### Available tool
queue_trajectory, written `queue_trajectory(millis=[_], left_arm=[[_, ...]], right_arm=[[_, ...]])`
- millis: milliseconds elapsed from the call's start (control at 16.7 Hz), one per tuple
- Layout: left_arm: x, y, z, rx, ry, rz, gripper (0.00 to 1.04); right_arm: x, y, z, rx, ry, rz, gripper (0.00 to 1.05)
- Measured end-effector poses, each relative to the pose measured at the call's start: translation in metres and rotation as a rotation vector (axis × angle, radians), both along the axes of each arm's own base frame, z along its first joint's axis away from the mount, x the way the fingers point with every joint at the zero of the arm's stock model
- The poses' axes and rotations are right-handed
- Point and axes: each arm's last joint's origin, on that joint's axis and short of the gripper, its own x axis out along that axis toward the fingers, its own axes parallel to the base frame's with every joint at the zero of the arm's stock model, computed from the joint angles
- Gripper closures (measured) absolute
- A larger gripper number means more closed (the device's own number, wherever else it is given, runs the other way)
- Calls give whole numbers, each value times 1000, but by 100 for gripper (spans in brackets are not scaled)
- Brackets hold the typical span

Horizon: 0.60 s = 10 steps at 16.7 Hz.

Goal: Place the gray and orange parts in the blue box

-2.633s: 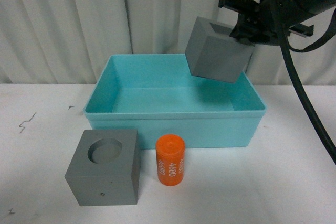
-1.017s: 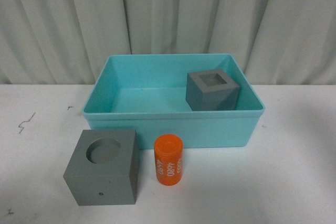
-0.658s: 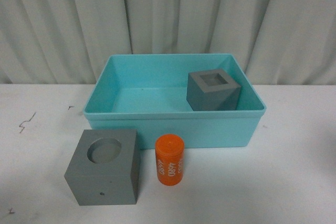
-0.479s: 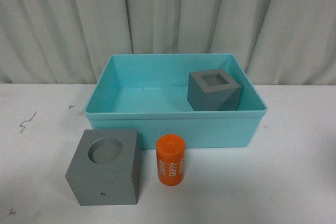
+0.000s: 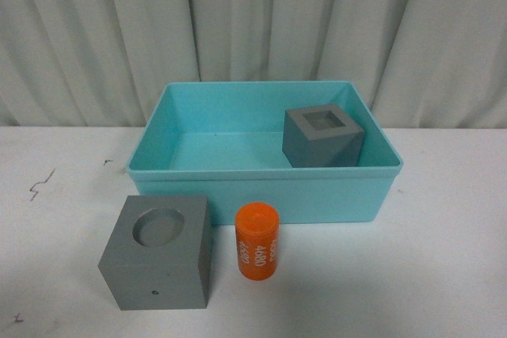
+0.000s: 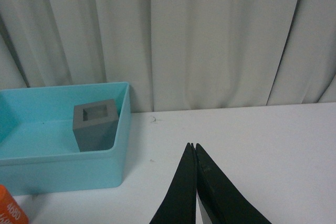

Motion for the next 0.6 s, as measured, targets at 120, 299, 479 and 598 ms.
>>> queue_trajectory(millis=[120,299,479,598], left_arm=[[0,0,0,0,0,0,7],[0,0,0,0,0,0,7],[0,0,0,0,0,0,7],[0,0,0,0,0,0,7]], right_arm=[[-9,0,-11,0,14,0,103],[-16,0,-6,0,-23,0,103],[-22,0,-5,0,-19,0,103],[-25,0,-4,0,-25,0,103]])
